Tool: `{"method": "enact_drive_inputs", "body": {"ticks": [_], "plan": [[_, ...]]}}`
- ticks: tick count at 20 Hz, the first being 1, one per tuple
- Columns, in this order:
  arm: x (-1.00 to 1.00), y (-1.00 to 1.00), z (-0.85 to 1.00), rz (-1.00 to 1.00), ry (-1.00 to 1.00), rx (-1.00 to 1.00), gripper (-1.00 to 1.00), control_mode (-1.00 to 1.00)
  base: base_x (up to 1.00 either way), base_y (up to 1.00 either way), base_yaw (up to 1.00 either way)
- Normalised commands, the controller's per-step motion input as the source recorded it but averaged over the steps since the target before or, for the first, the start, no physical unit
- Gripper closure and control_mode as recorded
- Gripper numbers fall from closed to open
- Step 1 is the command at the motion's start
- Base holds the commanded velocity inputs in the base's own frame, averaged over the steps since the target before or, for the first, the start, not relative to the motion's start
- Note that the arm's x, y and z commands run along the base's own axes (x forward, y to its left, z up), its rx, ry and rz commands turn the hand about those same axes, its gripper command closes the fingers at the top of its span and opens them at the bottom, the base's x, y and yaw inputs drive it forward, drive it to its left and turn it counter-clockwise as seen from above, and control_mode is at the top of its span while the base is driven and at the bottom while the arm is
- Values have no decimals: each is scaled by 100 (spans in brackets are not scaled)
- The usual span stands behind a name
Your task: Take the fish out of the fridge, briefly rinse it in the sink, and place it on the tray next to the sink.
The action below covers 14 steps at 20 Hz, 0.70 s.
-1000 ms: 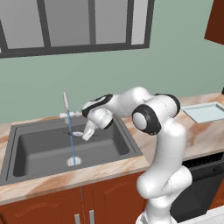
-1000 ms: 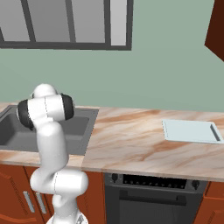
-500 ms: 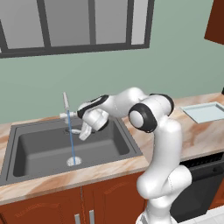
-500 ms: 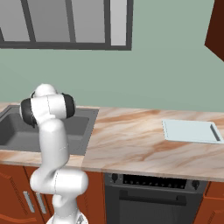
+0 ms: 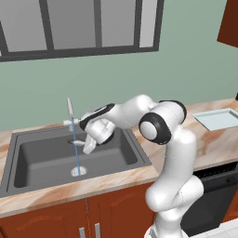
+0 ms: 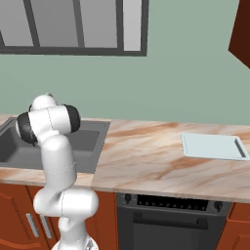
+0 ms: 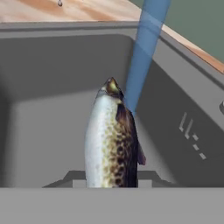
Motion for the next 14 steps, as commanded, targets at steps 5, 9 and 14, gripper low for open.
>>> {"method": "enact_drive_inputs", "body": {"ticks": [5,9,14], "plan": [[5,-8,-2,0,0,0,100,-100,0,0,0],[-14,-50,27,-11,1,9,100,-100,0,0,0],[-41,-66,92,-24,7,14,100,-100,0,0,0]]}}
